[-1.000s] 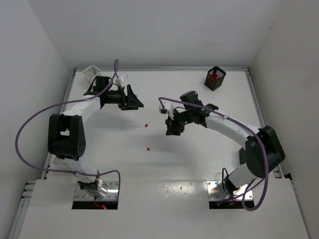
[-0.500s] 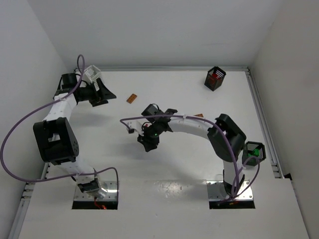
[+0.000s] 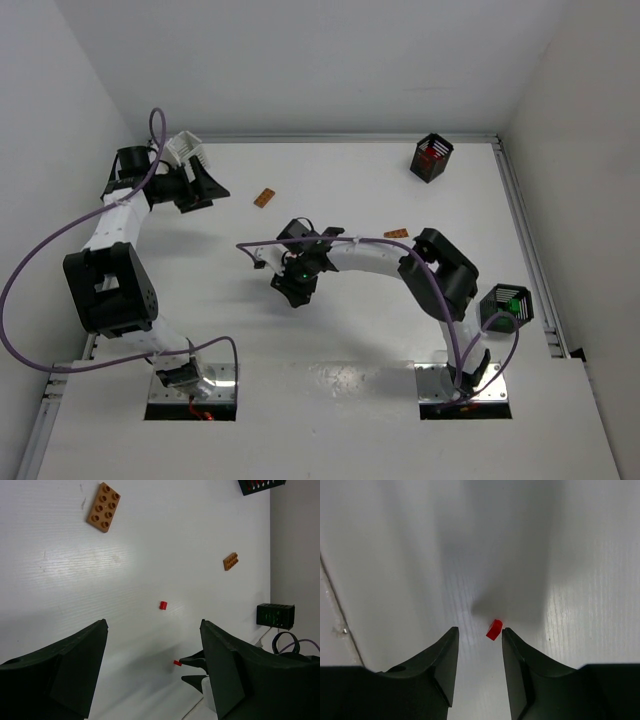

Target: Sort the legos into containers by color

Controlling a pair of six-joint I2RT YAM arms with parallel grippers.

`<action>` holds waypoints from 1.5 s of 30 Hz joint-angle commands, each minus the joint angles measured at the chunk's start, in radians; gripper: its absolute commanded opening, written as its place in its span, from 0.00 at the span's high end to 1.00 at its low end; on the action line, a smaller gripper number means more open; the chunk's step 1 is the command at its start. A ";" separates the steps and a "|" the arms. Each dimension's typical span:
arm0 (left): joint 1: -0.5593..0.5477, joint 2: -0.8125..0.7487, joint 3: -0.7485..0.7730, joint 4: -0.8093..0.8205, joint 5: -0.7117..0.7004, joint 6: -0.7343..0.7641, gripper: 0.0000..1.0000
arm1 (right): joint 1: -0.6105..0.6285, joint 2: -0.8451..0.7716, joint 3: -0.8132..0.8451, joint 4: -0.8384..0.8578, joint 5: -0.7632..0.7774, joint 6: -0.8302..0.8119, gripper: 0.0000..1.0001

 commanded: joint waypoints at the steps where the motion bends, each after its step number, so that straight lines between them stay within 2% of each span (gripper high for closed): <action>1: 0.014 -0.047 0.021 0.005 0.014 0.012 0.19 | 0.009 -0.001 0.024 0.039 0.035 0.033 0.59; 14: 0.023 -0.038 0.021 0.023 0.014 0.003 0.19 | 0.009 0.050 0.015 0.057 0.074 0.042 0.64; 17: 0.032 -0.029 0.021 0.023 0.023 0.003 0.19 | 0.009 0.050 0.004 0.068 0.084 0.033 0.70; 21: 0.032 -0.019 0.021 0.023 0.023 0.012 0.19 | 0.009 0.050 -0.008 0.068 0.095 0.020 0.84; 22: 0.032 -0.019 0.021 0.023 0.023 0.012 0.19 | 0.009 0.050 -0.018 0.068 0.095 0.020 0.94; 24: 0.032 -0.019 0.021 0.023 0.023 0.012 0.19 | 0.009 0.036 -0.027 0.068 0.105 0.011 1.00; 29: 0.032 -0.019 0.021 0.032 0.032 0.021 0.19 | -0.019 -0.044 -0.027 0.056 0.150 -0.010 1.00; 33: 0.023 -0.028 0.021 0.042 0.023 0.050 0.19 | -0.095 -0.124 0.047 0.030 0.207 -0.035 1.00; 37: -0.047 -0.051 0.030 0.042 -0.023 0.093 0.18 | -0.216 -0.176 0.143 -0.004 0.256 -0.024 1.00; 40: -0.113 -0.076 0.049 0.013 -0.145 0.159 0.18 | -0.343 -0.176 0.238 -0.004 0.301 0.005 1.00; 41: -0.165 -0.076 0.064 0.013 -0.222 0.176 0.18 | -0.377 -0.176 0.258 -0.004 0.316 0.005 1.00; 45: -0.277 -0.107 0.085 -0.027 -0.357 0.250 0.14 | -0.599 -0.106 0.416 -0.004 0.361 0.054 1.00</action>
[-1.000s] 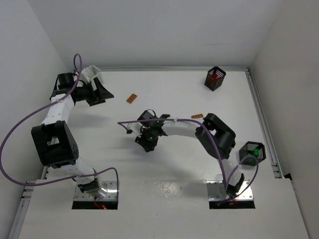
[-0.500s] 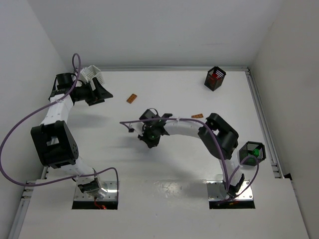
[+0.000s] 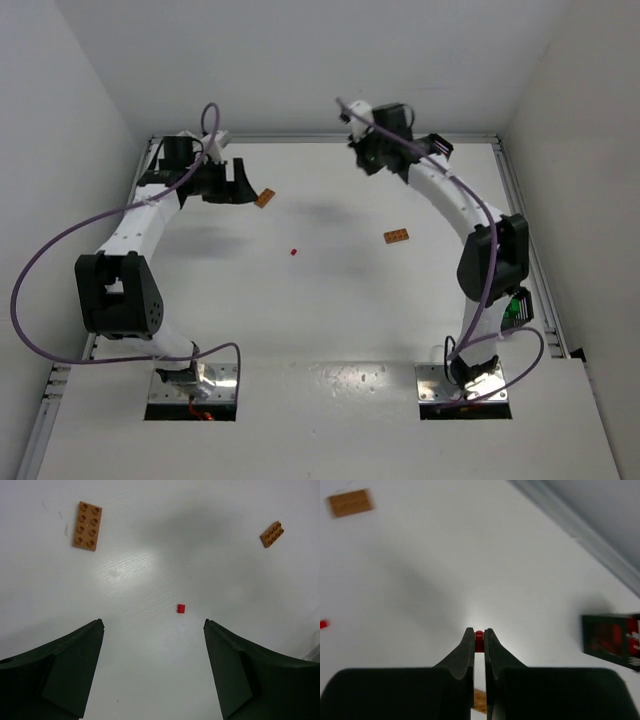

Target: Sort the legos into containers by color

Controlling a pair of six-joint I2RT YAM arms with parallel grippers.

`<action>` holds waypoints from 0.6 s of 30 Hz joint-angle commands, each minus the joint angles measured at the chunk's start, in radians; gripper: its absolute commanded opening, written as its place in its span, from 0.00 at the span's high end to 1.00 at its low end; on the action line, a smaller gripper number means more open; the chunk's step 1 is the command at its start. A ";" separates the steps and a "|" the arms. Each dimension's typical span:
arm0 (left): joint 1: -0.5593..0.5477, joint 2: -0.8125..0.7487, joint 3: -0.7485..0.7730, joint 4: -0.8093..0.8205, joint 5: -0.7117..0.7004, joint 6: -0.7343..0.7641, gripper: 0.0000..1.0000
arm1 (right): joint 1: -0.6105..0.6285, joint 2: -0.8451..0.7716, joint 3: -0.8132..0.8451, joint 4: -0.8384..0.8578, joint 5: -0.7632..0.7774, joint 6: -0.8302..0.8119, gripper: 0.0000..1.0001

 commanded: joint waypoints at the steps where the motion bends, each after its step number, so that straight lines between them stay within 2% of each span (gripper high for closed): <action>1: -0.084 -0.080 0.053 -0.021 -0.168 0.092 0.12 | -0.162 0.030 0.120 -0.007 0.071 0.047 1.00; 2: -0.109 -0.080 0.053 -0.021 -0.188 0.092 0.10 | -0.192 0.045 0.163 -0.007 0.086 0.047 1.00; 3: -0.118 -0.080 0.062 -0.021 -0.221 0.092 0.00 | -0.250 0.064 0.185 -0.007 0.086 0.056 1.00; 9: -0.128 -0.071 0.083 -0.021 -0.258 0.024 0.00 | -0.412 0.165 0.249 0.039 0.086 0.130 1.00; 18: -0.128 -0.059 0.083 0.016 -0.250 -0.057 0.00 | -0.479 0.248 0.328 0.079 0.096 0.141 1.00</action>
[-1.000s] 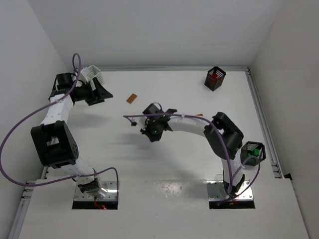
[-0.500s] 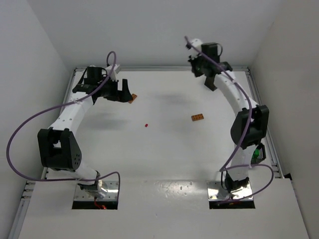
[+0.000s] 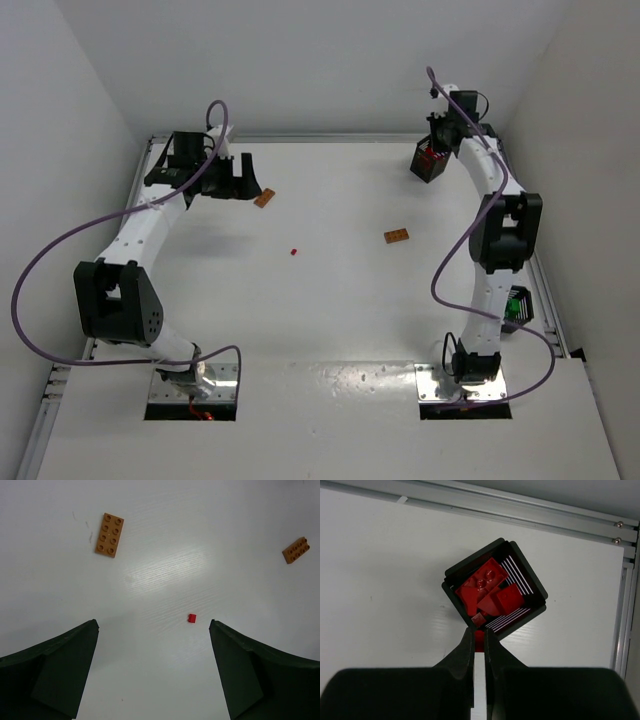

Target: Sort the legos into containers by color

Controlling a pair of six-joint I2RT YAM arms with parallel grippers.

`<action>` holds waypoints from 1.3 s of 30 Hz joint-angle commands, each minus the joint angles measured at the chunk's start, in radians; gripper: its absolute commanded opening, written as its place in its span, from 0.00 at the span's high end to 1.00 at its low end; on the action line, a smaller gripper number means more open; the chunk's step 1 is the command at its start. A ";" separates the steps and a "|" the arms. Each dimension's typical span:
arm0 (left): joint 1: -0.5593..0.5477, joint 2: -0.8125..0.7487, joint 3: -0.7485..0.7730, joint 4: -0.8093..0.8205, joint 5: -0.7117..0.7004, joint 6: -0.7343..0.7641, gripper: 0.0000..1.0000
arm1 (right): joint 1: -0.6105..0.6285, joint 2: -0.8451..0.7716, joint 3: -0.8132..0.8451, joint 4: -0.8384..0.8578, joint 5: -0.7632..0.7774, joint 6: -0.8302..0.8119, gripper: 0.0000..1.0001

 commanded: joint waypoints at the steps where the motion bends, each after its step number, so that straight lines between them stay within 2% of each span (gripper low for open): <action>1: 0.003 -0.007 0.043 0.030 0.007 -0.040 0.00 | -0.015 0.004 0.074 0.061 0.006 0.020 1.00; 8: 0.003 0.002 0.043 0.039 0.017 -0.049 0.00 | -0.024 0.044 0.104 0.070 0.016 0.020 0.98; 14: 0.003 0.002 0.043 0.039 0.008 -0.058 0.00 | -0.024 0.086 0.135 0.100 0.026 0.011 0.82; 18: 0.003 0.002 0.043 0.039 -0.002 -0.058 0.00 | -0.024 0.095 0.146 0.109 0.026 0.002 0.66; 23: 0.003 0.002 0.043 0.039 -0.011 -0.058 0.00 | -0.024 0.072 0.156 0.083 -0.023 -0.018 0.61; 24: 0.003 0.002 0.043 0.039 0.000 -0.045 0.00 | -0.003 0.058 0.147 0.064 -0.061 -0.041 0.61; 27: 0.003 -0.009 0.043 0.039 0.036 -0.011 0.00 | 0.040 -0.046 0.085 -0.055 -0.337 -0.151 0.64; 28: 0.003 -0.009 0.043 0.039 0.050 0.000 0.00 | 0.059 -0.074 0.036 -0.095 -0.481 -0.190 0.64; 31: 0.003 -0.009 0.043 0.039 0.127 0.041 0.00 | 0.170 -0.154 -0.052 -0.311 -0.627 -0.476 0.64; 32: 0.003 -0.009 0.043 0.039 0.139 0.041 0.00 | 0.203 -0.169 -0.078 -0.407 -0.637 -0.531 0.64; 33: 0.014 -0.009 0.043 0.039 0.162 0.050 0.00 | 0.273 -0.208 -0.151 -0.434 -0.637 -0.584 0.64; 34: 0.025 -0.009 0.043 0.039 0.162 0.050 0.00 | 0.308 -0.265 -0.254 -0.421 -0.637 -0.652 0.64; 35: 0.025 -0.009 0.043 0.039 0.162 0.050 0.00 | 0.342 -0.266 -0.255 -0.390 -0.625 -0.676 0.64; 36: 0.040 -0.009 0.043 0.039 0.185 0.050 0.00 | 0.374 -0.296 -0.359 -0.355 -0.625 -0.699 0.64; 39: 0.089 -0.009 0.034 0.039 0.253 0.028 0.00 | 0.483 -0.361 -0.457 -0.256 -0.625 -0.780 0.64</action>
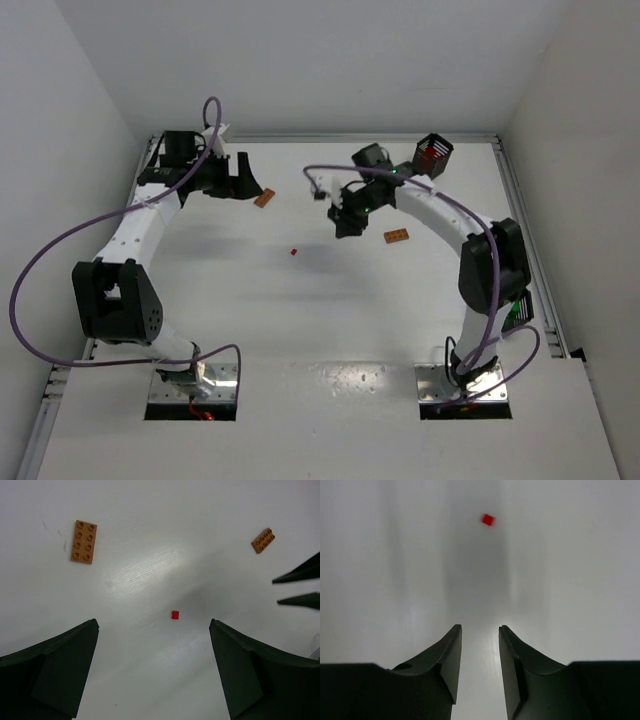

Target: Sort the legos into containers by color

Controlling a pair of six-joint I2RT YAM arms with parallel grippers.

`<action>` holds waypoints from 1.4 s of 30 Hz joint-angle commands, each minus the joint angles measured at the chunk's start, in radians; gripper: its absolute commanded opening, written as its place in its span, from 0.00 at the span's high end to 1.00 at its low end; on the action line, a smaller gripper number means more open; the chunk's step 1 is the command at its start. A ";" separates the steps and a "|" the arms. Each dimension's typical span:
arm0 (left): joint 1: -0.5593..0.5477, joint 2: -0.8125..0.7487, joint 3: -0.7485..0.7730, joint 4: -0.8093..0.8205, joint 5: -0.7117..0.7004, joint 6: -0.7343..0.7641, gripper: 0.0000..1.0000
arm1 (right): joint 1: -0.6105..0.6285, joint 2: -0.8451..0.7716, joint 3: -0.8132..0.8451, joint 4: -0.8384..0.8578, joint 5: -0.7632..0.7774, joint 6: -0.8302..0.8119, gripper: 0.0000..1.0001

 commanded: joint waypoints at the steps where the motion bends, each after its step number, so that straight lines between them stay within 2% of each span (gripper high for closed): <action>1: 0.073 -0.014 0.030 0.033 0.124 -0.003 0.00 | 0.072 -0.030 -0.061 0.038 -0.077 -0.195 0.64; 6: 0.240 0.038 -0.014 0.068 0.452 -0.086 0.00 | 0.140 0.119 0.074 -0.005 -0.124 -0.318 0.62; 8: 0.276 0.053 -0.014 0.077 0.486 -0.111 0.02 | 0.162 0.205 0.149 -0.015 -0.133 -0.353 0.62; 11: 0.290 0.062 -0.023 0.077 0.499 -0.111 0.05 | 0.211 0.277 0.231 -0.025 -0.124 -0.422 0.62; 15: 0.313 0.027 -0.033 0.077 0.488 -0.102 0.05 | 0.254 0.303 0.180 0.053 -0.104 -0.507 0.68; 20: 0.323 0.027 -0.042 0.068 0.488 -0.092 0.05 | 0.277 0.328 0.169 0.024 -0.086 -0.588 0.70; 28: 0.323 0.056 -0.042 0.068 0.497 -0.092 0.05 | 0.277 0.380 0.191 0.053 -0.077 -0.588 0.70; 35: 0.323 0.056 -0.042 0.068 0.497 -0.083 0.05 | 0.277 0.469 0.312 0.017 -0.068 -0.576 0.65; 42: 0.332 0.047 -0.065 0.068 0.497 -0.074 0.05 | 0.277 0.504 0.330 0.052 -0.068 -0.556 0.62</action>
